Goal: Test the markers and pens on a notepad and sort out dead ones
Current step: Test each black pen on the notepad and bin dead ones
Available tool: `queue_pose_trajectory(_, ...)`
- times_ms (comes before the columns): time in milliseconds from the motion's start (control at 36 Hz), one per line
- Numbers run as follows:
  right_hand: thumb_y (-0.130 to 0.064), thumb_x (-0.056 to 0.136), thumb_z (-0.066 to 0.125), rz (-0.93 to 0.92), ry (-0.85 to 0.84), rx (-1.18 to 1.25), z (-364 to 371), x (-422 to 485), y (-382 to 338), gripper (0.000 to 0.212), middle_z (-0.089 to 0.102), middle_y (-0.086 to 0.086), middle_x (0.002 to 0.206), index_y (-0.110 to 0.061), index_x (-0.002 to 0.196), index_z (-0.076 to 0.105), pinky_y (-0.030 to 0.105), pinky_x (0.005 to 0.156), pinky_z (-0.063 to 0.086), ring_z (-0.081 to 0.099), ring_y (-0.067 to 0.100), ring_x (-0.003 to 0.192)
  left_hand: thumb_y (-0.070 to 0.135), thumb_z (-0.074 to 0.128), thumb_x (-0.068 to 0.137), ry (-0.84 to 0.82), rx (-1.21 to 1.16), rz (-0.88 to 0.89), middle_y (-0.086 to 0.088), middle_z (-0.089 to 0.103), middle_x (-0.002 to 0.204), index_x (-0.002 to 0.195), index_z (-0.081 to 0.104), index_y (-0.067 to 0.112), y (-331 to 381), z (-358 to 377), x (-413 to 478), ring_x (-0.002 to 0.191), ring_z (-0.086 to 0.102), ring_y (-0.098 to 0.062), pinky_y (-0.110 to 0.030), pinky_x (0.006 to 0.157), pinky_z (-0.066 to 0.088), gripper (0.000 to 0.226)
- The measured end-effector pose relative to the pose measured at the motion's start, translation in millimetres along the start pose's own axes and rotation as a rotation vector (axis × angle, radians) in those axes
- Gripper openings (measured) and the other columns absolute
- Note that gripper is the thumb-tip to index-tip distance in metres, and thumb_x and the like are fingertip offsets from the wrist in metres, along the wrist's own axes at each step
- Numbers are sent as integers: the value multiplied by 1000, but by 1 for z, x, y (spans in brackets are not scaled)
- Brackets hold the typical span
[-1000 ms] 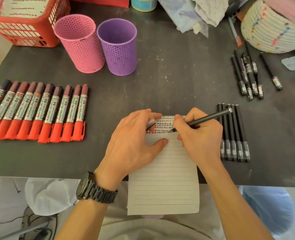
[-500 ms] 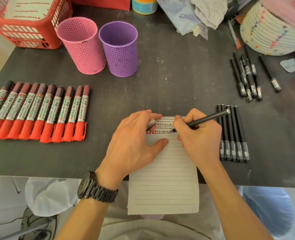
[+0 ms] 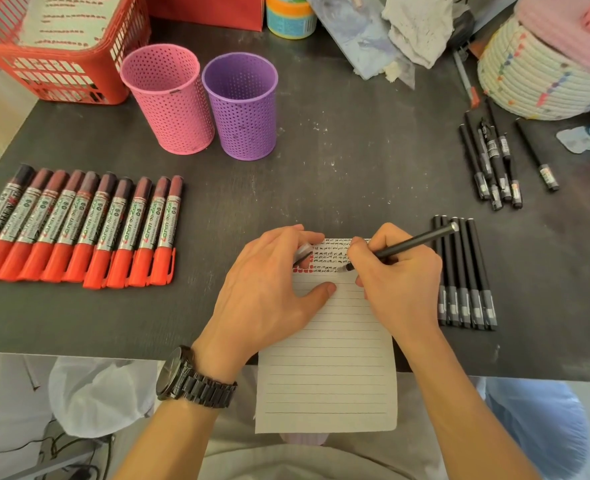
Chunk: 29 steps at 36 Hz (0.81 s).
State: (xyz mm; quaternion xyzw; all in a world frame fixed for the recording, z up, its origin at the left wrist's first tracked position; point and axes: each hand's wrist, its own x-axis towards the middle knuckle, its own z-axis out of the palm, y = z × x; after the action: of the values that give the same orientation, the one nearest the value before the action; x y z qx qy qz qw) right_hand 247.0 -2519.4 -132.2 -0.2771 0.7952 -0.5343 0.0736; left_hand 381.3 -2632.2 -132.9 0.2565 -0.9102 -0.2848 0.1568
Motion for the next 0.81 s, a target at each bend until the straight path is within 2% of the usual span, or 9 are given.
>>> queue_pose_trajectory(167,-21,86,67,4,1,8,0,0,0,32,58,4,48,-13,60,50,31,43,42,54,19,41,49,76,76,-8,-6,1,33,37,121,128,51,36,-1,0,0,126,35,8,5,99,9,59)
queue_pose_trajectory(250,-23,86,66,9,2,5,0,0,-1,31,59,4,49,-14,60,51,30,43,43,54,19,42,51,75,77,-22,-1,-3,32,41,124,129,50,38,0,0,0,124,33,13,3,97,15,59)
queue_pose_trajectory(389,-20,87,67,11,-4,3,-1,0,-3,31,58,5,48,-13,60,53,40,43,44,54,24,42,53,74,77,-26,12,-10,25,48,131,129,48,41,-1,1,0,124,34,12,-3,91,20,60)
queue_pose_trajectory(528,-24,92,73,87,75,184,-4,0,-6,39,56,6,46,-17,60,51,25,45,42,53,8,38,51,72,80,12,5,17,52,31,127,119,50,36,-2,3,0,123,23,27,3,88,22,48)
queue_pose_trajectory(583,-28,93,74,83,94,256,-6,-1,-9,37,57,4,47,-14,64,54,19,45,43,52,9,39,50,71,82,41,17,45,42,42,132,99,46,33,-1,3,0,131,28,19,-3,93,26,35)
queue_pose_trajectory(639,-32,93,73,69,106,276,-8,-1,-12,34,59,2,50,-13,69,57,16,48,44,54,9,41,50,70,85,65,23,71,25,54,132,91,35,36,0,3,0,135,36,6,-12,100,32,37)
queue_pose_trajectory(667,-33,94,72,68,107,281,-9,-2,-14,32,59,2,51,-14,72,59,17,49,45,55,10,43,51,67,86,82,9,74,22,58,126,90,33,37,1,2,-1,131,41,1,-16,98,37,37)
queue_pose_trajectory(722,-37,94,70,89,92,300,-13,-5,-17,28,59,3,53,-17,75,62,21,49,45,56,13,46,55,60,90,126,-38,47,21,57,102,87,35,36,3,-1,-3,109,50,-3,-18,84,44,32)
queue_pose_trajectory(806,-38,94,67,152,47,398,-20,-13,-24,24,63,5,60,-19,80,67,22,46,45,58,15,49,52,47,97,196,-129,16,19,45,81,83,38,34,3,-5,-7,82,48,-10,-15,68,36,25)
